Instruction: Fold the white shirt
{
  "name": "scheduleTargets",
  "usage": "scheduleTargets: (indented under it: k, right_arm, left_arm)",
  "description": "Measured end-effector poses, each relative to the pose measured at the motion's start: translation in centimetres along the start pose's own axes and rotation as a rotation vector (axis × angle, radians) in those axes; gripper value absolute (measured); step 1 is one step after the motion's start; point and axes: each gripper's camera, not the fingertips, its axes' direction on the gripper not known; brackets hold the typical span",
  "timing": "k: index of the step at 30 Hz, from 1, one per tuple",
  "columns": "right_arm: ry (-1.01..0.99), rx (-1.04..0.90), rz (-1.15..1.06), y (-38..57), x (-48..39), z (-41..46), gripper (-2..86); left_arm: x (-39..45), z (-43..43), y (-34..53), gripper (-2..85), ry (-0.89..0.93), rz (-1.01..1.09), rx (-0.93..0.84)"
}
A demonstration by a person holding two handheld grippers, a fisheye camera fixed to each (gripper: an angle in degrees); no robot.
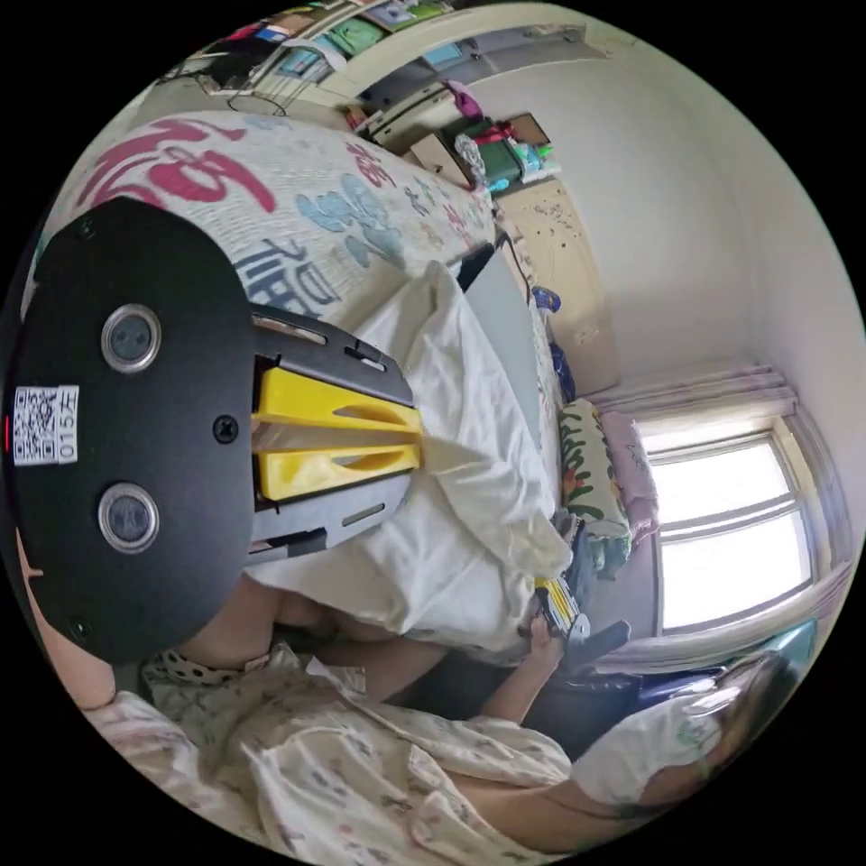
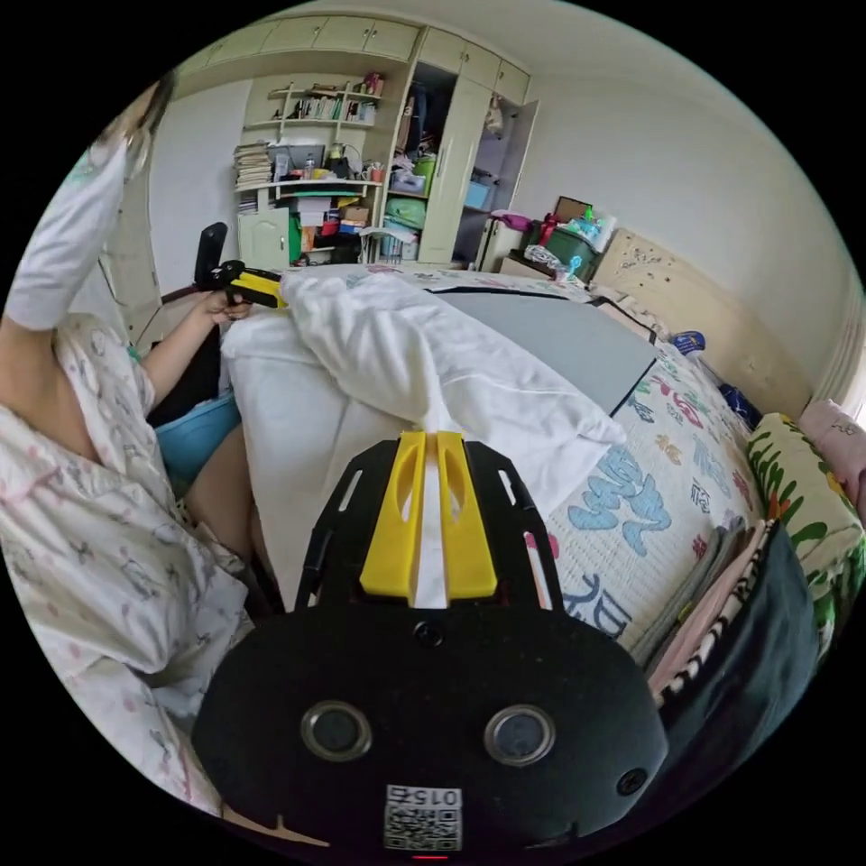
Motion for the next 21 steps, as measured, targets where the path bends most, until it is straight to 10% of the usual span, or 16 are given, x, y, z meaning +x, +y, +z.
scheduleTargets:
  k: [21]
  right_arm:
    - [-0.244,0.091,0.285,1.9,10.6,-14.2,6.1]
  left_arm:
    - [2.6,-13.2,-4.2,0.2,0.044,-0.435,0.221]
